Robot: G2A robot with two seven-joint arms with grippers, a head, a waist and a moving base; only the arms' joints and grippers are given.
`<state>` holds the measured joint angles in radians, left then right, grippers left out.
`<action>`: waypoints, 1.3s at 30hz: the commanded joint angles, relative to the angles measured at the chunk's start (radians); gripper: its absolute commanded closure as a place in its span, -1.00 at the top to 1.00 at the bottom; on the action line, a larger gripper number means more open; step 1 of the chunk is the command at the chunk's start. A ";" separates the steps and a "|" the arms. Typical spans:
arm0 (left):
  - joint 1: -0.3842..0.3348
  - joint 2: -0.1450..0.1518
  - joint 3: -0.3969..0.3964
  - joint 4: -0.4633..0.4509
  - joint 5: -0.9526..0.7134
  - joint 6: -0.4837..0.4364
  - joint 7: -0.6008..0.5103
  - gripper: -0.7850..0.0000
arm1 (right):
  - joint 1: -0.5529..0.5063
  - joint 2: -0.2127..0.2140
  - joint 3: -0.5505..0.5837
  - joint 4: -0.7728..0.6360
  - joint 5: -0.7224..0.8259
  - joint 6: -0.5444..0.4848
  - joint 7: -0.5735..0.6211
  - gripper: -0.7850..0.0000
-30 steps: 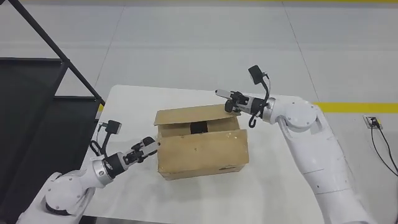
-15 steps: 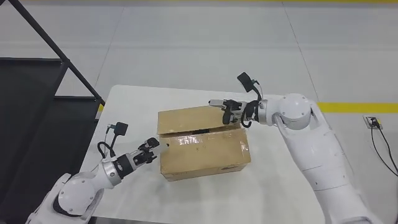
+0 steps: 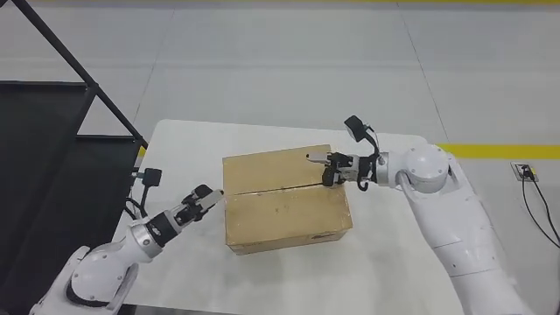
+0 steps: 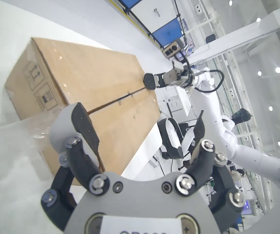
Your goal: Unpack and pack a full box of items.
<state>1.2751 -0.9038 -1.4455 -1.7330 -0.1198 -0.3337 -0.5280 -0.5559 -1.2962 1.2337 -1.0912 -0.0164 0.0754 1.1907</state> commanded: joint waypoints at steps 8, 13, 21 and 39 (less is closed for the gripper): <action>0.163 0.010 -0.170 0.057 -0.081 -0.036 0.011 1.00 | -0.006 0.011 -0.006 0.019 0.022 -0.107 0.035 1.00; 0.177 0.012 -0.180 0.056 -0.061 -0.046 -0.022 1.00 | -0.007 0.011 -0.006 0.018 0.020 -0.109 0.032 1.00; 0.185 0.006 -0.149 0.057 -0.075 -0.001 0.007 1.00 | -0.010 0.011 -0.006 0.016 0.022 -0.110 0.025 1.00; 0.130 -0.052 0.033 0.212 -0.221 0.064 0.169 1.00 | -0.028 0.026 -0.022 -0.017 0.049 -0.092 -0.008 1.00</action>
<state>1.4243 -0.9509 -1.4279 -1.5389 -0.3251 -0.2804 -0.3750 -0.5852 -1.2707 1.2128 -1.1086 0.0323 -0.0173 1.1831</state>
